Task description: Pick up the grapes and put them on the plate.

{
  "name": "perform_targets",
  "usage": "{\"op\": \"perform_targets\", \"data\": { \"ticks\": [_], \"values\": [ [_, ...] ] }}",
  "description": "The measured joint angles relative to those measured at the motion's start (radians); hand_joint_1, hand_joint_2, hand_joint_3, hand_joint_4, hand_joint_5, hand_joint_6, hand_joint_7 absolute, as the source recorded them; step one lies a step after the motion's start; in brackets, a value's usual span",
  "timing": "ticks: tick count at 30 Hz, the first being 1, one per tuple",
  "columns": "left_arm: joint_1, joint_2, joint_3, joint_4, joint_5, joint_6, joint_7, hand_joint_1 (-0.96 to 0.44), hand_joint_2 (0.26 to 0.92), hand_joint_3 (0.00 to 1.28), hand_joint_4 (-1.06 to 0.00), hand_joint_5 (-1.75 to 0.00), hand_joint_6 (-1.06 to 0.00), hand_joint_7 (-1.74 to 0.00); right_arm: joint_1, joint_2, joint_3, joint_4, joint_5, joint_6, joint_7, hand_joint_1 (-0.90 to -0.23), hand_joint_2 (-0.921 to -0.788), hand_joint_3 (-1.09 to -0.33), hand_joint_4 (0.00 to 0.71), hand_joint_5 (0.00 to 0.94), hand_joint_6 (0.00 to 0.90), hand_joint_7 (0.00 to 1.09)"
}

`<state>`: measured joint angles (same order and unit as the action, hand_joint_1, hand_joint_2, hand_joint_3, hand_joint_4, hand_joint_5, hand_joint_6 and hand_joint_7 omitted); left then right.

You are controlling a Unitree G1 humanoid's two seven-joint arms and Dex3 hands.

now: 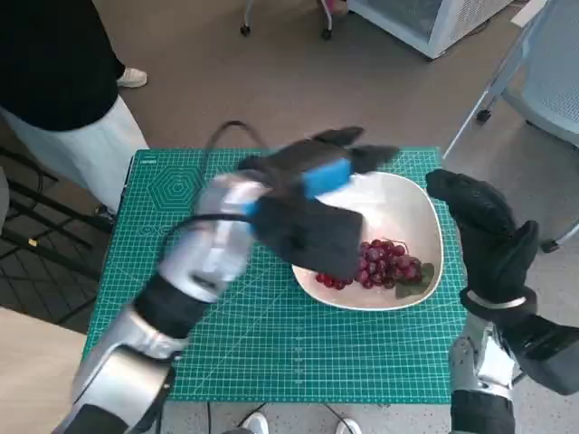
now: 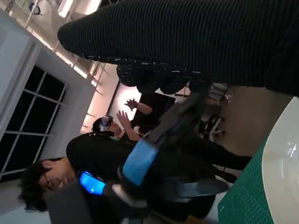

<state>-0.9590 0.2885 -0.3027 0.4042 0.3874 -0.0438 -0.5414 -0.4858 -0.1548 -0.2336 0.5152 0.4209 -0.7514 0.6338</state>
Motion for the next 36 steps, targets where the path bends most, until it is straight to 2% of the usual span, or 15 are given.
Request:
{"op": "perform_targets", "data": {
  "ticks": [7,17,25,36],
  "values": [
    [0.056,-0.006,0.183,0.152,-0.277,-0.238,-0.021,-0.33,0.904,0.06,-0.01,0.00,-0.08,0.00,-0.005,0.001,0.002,-0.003,0.000,0.000,-0.004,-0.524,-0.921,-0.589,0.184,0.000,0.031,0.29],
    [0.180,-0.102,0.439,0.326,-0.627,-0.441,-0.069,-0.37,0.920,0.13,-0.01,0.00,-0.10,-0.01,-0.011,0.003,0.010,-0.004,-0.001,0.005,-0.004,-0.526,-0.921,-0.590,0.185,0.001,0.030,0.29],
    [0.296,-0.102,0.489,0.371,-0.668,-0.519,-0.084,-0.33,0.921,0.15,-0.02,-0.01,-0.13,-0.02,-0.011,0.003,0.013,-0.006,0.003,0.013,-0.004,-0.525,-0.921,-0.589,0.188,0.003,0.029,0.29],
    [0.390,-0.113,0.496,0.256,-0.690,-0.558,-0.076,-0.30,0.921,0.18,-0.06,-0.02,-0.12,-0.02,-0.015,0.002,0.018,-0.005,0.012,0.026,0.012,-0.526,-0.921,-0.588,0.189,0.003,0.027,0.30]
  ]
}}
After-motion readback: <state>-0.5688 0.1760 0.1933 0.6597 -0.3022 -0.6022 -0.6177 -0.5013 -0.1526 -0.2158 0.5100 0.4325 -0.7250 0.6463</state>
